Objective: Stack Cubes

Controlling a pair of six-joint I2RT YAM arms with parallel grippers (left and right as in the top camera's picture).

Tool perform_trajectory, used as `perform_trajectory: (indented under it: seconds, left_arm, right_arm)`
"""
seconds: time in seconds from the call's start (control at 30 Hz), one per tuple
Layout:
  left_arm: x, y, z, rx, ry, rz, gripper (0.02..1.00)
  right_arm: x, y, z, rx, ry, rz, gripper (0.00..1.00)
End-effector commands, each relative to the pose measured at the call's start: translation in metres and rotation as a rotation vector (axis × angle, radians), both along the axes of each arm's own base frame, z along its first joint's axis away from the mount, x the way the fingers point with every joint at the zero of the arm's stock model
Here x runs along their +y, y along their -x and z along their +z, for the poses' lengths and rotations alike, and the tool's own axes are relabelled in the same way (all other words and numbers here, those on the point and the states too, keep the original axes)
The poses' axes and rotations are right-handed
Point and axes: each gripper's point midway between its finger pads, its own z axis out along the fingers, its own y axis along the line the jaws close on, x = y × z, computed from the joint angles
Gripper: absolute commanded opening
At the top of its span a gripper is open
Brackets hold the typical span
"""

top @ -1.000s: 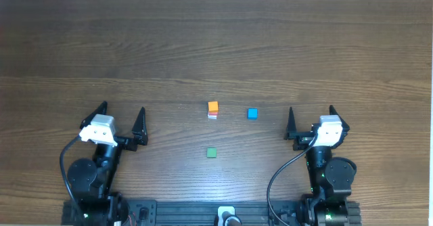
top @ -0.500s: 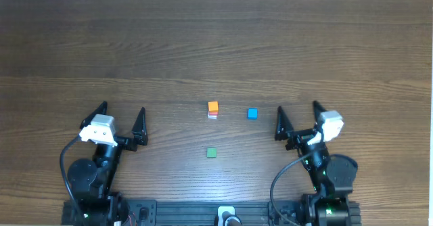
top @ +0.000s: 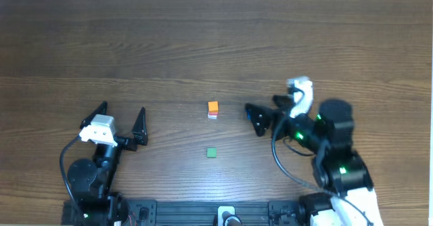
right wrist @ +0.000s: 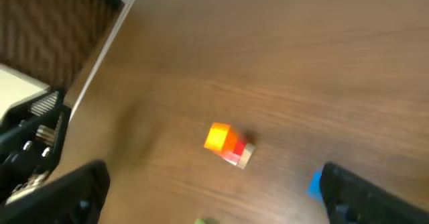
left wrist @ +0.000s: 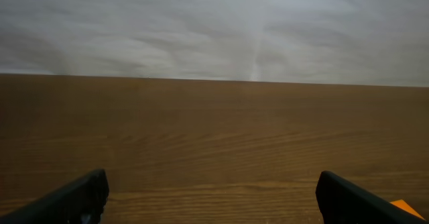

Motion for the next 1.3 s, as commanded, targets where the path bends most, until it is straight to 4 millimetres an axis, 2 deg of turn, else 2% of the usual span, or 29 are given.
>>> perform_trajectory:
  seconds: [0.03,0.13,0.27,0.53,0.73,0.93,1.3]
  left_arm:
    - [-0.001,0.000,-0.003,-0.003,-0.017,-0.009,1.000]
    - [-0.001,0.000,-0.003,-0.003,-0.017,-0.009,1.000]
    - [-0.001,0.000,-0.003,-0.003,-0.017,-0.009,1.000]
    - [-0.001,0.000,-0.003,-0.003,-0.017,-0.009,1.000]
    - [-0.001,0.000,-0.003,-0.003,-0.017,-0.009,1.000]
    - [-0.001,0.000,-0.003,-0.003,-0.017,-0.009,1.000]
    - [-0.001,0.000,-0.003,-0.003,-0.017,-0.009,1.000]
  right_arm:
    - [0.025,0.006,-0.003,0.182,0.013,0.026,0.993]
    - [0.050,0.021,-0.032,0.355,0.097,0.040,0.991]
    - [0.068,0.033,-0.056,0.445,0.189,0.007,0.991]
    - [0.094,0.055,-0.081,0.514,0.370,-0.079,0.993]
    - [0.113,0.056,-0.102,0.569,0.471,-0.135,0.991]
    - [0.123,0.059,-0.125,0.602,0.536,-0.161,0.991]
    - [0.119,0.070,-0.156,0.667,0.619,-0.215,0.991]
